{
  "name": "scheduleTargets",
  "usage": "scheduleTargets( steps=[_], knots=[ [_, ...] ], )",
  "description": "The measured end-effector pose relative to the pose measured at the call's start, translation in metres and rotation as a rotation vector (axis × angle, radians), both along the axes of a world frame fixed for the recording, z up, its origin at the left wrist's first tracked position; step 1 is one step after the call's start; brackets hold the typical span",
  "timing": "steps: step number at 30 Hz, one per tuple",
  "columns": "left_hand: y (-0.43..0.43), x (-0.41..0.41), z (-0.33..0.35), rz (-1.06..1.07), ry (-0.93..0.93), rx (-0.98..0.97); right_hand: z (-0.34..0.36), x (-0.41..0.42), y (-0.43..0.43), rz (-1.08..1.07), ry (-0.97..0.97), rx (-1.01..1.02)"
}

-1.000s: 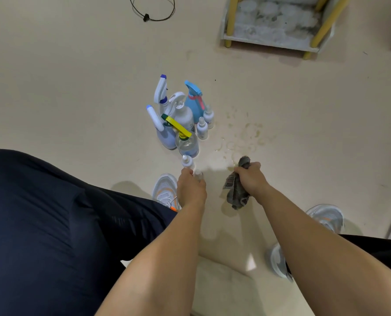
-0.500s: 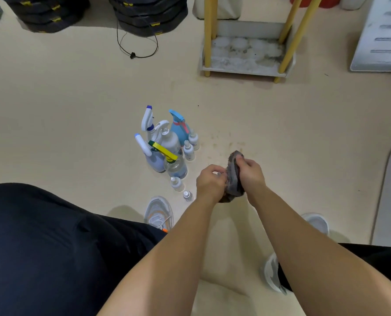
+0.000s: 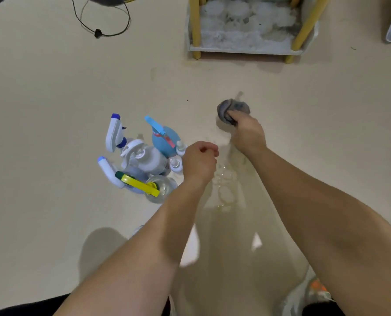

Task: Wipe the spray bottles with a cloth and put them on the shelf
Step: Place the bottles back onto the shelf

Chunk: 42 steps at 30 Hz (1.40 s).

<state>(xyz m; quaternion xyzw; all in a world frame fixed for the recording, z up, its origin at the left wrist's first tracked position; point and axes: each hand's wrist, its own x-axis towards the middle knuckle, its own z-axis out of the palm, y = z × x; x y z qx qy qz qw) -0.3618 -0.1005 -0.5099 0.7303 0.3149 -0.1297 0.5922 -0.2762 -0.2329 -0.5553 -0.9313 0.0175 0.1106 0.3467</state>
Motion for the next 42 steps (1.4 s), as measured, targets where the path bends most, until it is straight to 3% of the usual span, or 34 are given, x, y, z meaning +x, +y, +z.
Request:
scheduleTargets(
  steps=[2, 5, 7, 10, 18, 21, 23, 27, 31, 34, 38, 42],
  knots=[
    [0.0, 0.021, -0.002, 0.037, -0.038, -0.014, -0.04, 0.032, 0.02, 0.221, 0.01, -0.127],
    [-0.003, 0.041, -0.012, 0.097, -0.062, -0.072, -0.08, 0.048, 0.045, 0.441, 0.171, -0.388],
    [-0.011, 0.048, -0.017, 0.135, -0.077, -0.098, -0.09, 0.036, 0.049, 0.56, 0.121, -0.5],
    [-0.019, 0.049, -0.02, 0.216, -0.064, -0.1, -0.087, -0.009, 0.039, 0.723, 0.052, -0.453],
    [-0.009, 0.016, -0.029, 0.135, 0.105, -0.152, -0.105, -0.18, -0.029, 1.001, 0.008, -0.426],
    [-0.01, 0.009, -0.029, 0.143, 0.129, -0.156, -0.109, -0.181, -0.044, 1.155, 0.004, -0.483],
    [-0.011, 0.007, -0.031, 0.144, 0.131, -0.142, -0.112, -0.139, -0.043, 1.079, -0.003, -0.519],
    [-0.013, 0.001, -0.033, 0.123, 0.129, -0.147, -0.103, -0.037, -0.07, 0.516, 0.11, -0.589],
    [-0.013, 0.002, -0.036, 0.097, 0.158, -0.16, -0.1, -0.06, -0.099, 0.206, 0.177, -0.559],
    [-0.018, 0.004, -0.039, 0.1, 0.17, -0.17, -0.102, -0.127, -0.066, 0.288, 0.136, -0.623],
    [-0.023, -0.008, -0.037, 0.073, 0.165, -0.147, -0.104, -0.206, -0.023, 0.556, 0.129, -0.425],
    [-0.016, -0.028, -0.02, 0.06, 0.153, -0.133, -0.083, -0.215, -0.01, 0.712, 0.179, -0.421]
  ],
)
